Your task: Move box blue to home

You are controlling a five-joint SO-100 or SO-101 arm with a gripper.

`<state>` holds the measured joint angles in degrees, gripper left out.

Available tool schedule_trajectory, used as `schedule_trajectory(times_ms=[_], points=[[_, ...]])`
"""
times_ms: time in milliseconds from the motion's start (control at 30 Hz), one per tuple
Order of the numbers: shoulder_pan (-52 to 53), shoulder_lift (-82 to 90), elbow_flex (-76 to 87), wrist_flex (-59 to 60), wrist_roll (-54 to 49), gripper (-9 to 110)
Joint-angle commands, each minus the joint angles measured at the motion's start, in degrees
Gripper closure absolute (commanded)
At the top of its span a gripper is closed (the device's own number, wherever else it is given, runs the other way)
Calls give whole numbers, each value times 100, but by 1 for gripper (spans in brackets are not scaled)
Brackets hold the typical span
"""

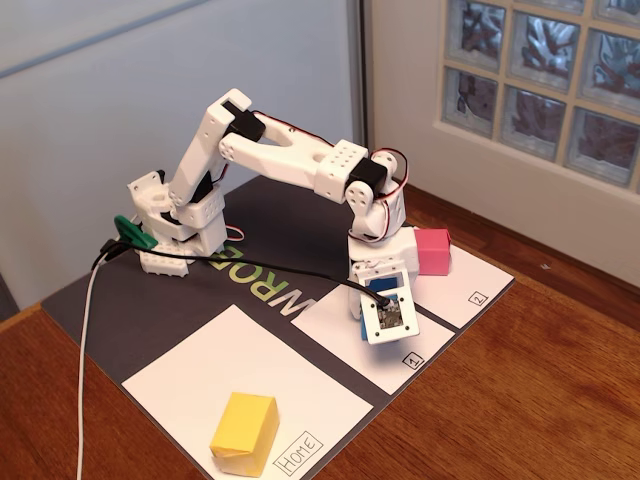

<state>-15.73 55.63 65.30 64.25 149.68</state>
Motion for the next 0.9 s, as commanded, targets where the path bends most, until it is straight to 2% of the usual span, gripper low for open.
schedule_trajectory(times_ms=[0, 433, 667, 867], points=[[-18, 932, -26, -44, -35, 102], [18, 2180, -9, 79, -1090, 102], [237, 2971, 220, 914, -1687, 102], [589, 4043, 1116, 1494, -2039, 102]])
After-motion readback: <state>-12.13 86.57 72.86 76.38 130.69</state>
